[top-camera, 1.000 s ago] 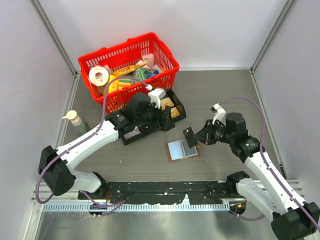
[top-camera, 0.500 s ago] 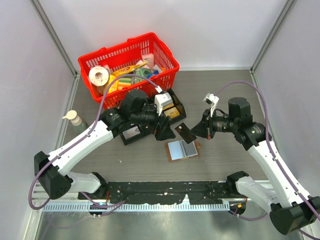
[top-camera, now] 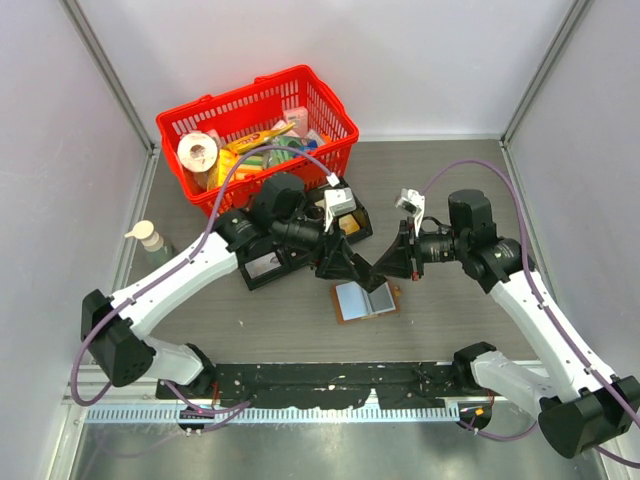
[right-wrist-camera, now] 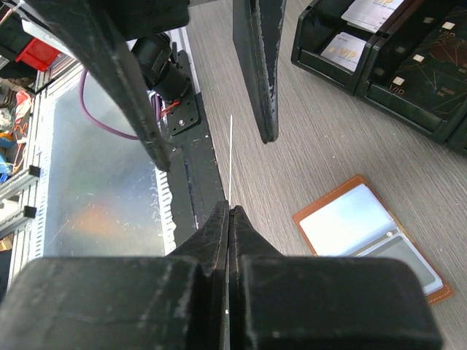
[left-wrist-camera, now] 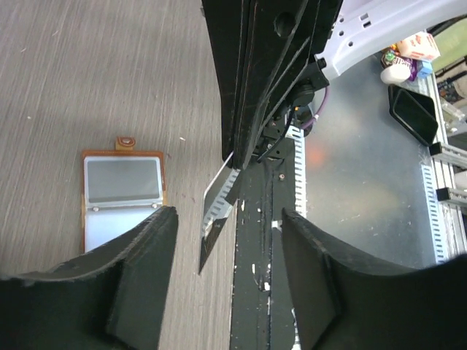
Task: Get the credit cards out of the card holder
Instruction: Place the credit card in the storage box.
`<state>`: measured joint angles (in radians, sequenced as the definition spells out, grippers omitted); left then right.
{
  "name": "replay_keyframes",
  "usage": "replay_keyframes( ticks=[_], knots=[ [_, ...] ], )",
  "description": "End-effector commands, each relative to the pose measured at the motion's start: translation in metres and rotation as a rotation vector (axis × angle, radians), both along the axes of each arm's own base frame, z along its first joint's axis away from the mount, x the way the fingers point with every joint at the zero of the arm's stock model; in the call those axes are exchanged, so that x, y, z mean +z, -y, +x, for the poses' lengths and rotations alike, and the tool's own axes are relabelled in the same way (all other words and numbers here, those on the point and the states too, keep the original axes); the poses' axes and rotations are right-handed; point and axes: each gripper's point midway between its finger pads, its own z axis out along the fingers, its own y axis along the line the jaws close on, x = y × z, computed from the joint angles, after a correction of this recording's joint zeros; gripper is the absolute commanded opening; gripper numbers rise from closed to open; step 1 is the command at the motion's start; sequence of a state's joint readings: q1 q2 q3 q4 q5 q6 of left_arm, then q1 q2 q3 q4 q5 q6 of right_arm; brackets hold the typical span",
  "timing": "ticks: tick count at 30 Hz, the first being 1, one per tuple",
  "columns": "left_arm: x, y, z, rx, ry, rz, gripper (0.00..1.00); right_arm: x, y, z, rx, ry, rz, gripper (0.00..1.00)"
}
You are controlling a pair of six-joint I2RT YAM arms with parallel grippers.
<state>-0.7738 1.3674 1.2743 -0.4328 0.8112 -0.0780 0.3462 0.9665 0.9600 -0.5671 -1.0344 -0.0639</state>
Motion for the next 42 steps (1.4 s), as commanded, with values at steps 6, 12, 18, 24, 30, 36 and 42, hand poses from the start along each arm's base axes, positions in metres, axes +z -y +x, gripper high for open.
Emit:
replay_keyframes(
  ticks=[6,12,18,24,30,36,42],
  knots=[
    [0.017,0.007,-0.008,-0.084,-0.004,-0.057,0.14,0.017,-0.007,-0.002,0.059,0.092,0.041,0.01],
    [0.009,-0.005,0.000,0.018,0.046,-0.020,0.00,0.014,-0.004,0.011,-0.049,0.127,0.033,0.35],
    [-0.017,-0.036,0.053,0.458,0.090,0.088,0.00,0.011,0.006,0.033,-0.280,0.055,0.041,0.71],
    [-0.050,-0.099,0.110,0.958,0.015,0.164,0.00,-0.022,0.022,0.056,-0.486,-0.025,-0.020,0.76],
    [-0.062,-0.124,0.150,1.179,-0.007,0.078,0.00,-0.060,0.045,0.069,-0.697,-0.089,-0.063,0.76],
    [-0.080,-0.119,0.188,1.307,-0.022,0.054,0.00,-0.071,0.061,0.067,-0.798,-0.084,-0.060,0.76],
    [-0.103,-0.107,0.213,1.375,-0.104,0.046,0.00,-0.081,0.067,0.062,-0.820,-0.096,-0.084,0.76]
  ],
)
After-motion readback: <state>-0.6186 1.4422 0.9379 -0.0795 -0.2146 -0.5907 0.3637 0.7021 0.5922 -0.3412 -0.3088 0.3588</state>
